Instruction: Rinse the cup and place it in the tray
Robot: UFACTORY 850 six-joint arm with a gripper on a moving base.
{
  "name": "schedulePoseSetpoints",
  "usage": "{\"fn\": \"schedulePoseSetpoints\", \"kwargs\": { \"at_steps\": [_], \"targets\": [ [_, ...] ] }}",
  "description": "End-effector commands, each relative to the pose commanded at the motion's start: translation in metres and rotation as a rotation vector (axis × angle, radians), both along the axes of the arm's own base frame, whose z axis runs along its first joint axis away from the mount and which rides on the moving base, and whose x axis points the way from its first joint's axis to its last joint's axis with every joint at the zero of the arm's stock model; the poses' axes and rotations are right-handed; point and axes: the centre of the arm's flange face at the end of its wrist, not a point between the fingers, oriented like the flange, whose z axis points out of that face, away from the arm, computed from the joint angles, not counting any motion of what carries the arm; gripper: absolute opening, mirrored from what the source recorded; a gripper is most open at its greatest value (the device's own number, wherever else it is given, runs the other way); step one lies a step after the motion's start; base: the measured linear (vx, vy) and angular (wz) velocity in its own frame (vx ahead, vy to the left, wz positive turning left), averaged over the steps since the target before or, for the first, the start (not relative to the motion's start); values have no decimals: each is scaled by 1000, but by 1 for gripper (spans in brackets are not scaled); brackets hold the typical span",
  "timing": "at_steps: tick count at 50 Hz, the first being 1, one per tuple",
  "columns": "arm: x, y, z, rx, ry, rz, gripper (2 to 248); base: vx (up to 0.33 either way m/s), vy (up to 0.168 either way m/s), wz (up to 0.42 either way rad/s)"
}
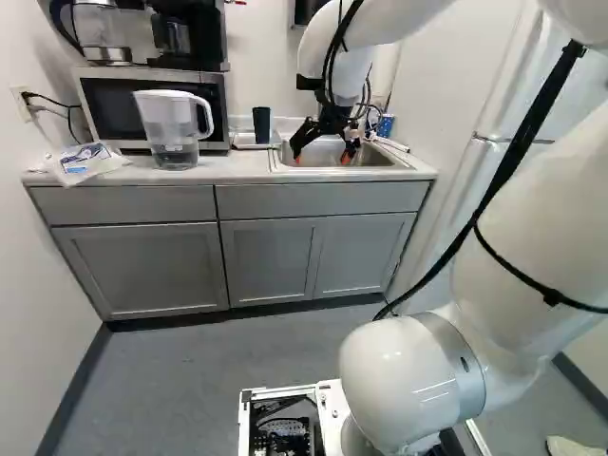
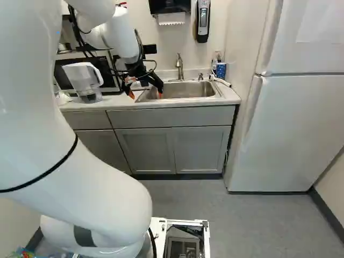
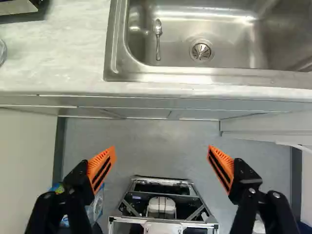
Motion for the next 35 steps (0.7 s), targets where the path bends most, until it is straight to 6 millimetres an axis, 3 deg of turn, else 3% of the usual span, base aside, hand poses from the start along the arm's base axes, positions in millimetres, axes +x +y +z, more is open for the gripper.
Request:
{"fn": "schedulePoseSetpoints", "kwargs": {
  "at_steps": [35],
  "targets": [
    [-10, -7, -48, 13, -122, -7, 247, 0, 0, 0]
  ]
}}
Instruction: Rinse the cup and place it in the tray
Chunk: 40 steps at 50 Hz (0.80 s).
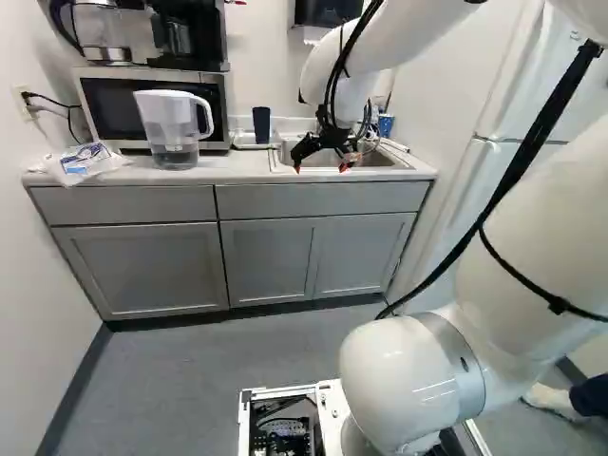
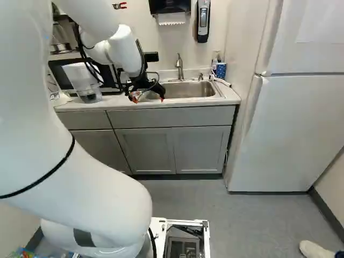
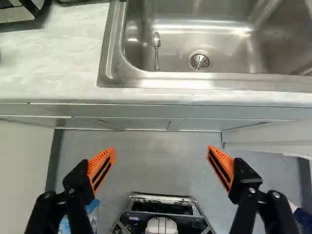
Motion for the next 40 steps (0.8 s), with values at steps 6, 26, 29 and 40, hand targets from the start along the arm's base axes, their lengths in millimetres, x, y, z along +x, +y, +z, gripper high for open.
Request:
{"fn": "schedulePoseSetpoints", "kwargs": {
  "at_steps": [6, 26, 29, 40],
  "targets": [
    [-3, -2, -11, 3, -28, -2, 247, 0, 0, 0],
    [-20, -8, -51, 11, -136, -10, 247, 0, 0, 0],
    [-23, -9, -58, 12, -154, -11, 247, 0, 0, 0],
    [-37, -13, -84, 17, -228, -17, 247, 0, 0, 0]
  ]
}}
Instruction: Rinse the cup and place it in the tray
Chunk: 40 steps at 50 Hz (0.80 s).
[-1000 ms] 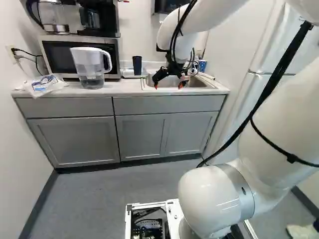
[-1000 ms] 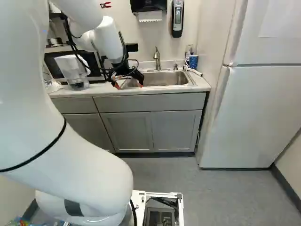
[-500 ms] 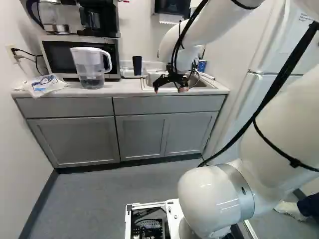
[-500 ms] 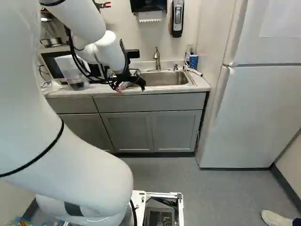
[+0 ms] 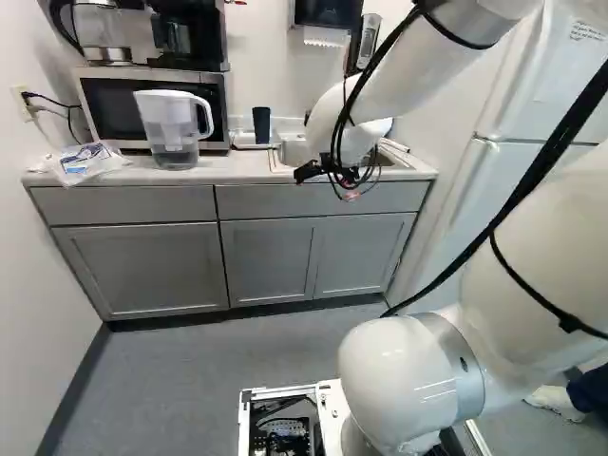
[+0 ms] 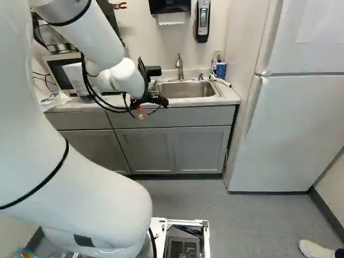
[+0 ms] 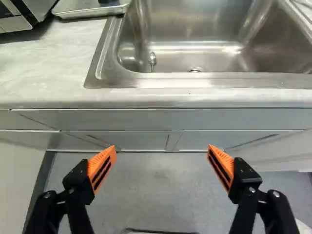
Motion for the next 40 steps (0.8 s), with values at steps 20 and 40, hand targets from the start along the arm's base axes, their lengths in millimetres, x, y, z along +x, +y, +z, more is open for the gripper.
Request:
{"fn": "schedulePoseSetpoints", "kwargs": {
  "at_steps": [20, 40],
  "targets": [
    [-31, -7, -42, 5, -128, -12, 247, 0, 0, 0],
    [-62, -12, -74, 7, -234, -23, 247, 0, 0, 0]
  ]
}}
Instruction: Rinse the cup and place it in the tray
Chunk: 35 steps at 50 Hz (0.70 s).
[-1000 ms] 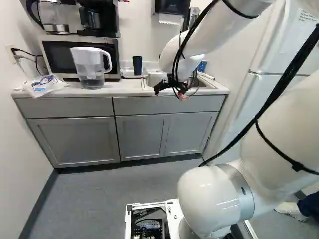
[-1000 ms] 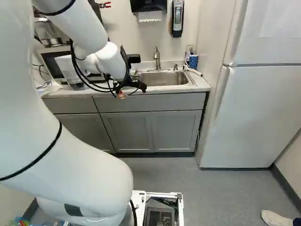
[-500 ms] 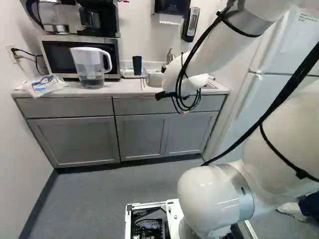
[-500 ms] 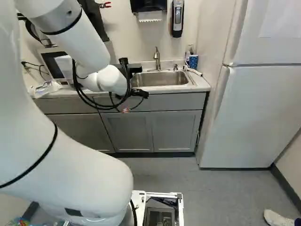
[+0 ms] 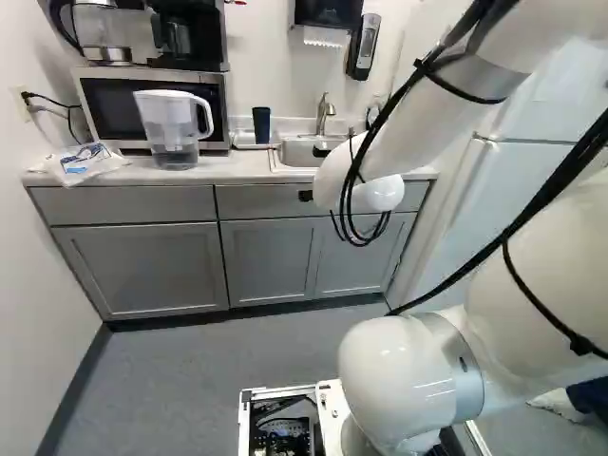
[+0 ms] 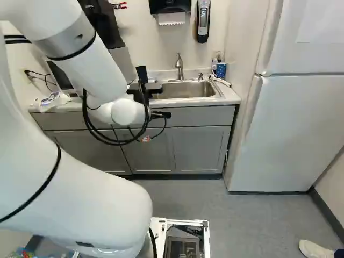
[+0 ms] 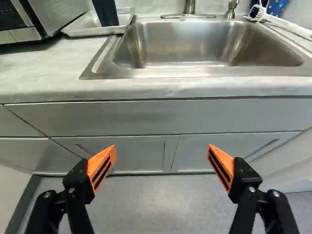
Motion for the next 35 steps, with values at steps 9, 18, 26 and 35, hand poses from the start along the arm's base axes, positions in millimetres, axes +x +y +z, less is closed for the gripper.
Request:
{"fn": "schedulePoseSetpoints", "kwargs": {
  "at_steps": [9, 18, 26, 35],
  "targets": [
    [-13, -2, -11, 0, -41, -5, 247, 0, 0, 0],
    [-26, -3, -21, 0, -77, -9, 247, 0, 0, 0],
    [-35, -5, -28, 0, -105, -12, 247, 0, 0, 0],
    [-45, -6, -35, 0, -132, -15, 247, 0, 0, 0]
  ]
}}
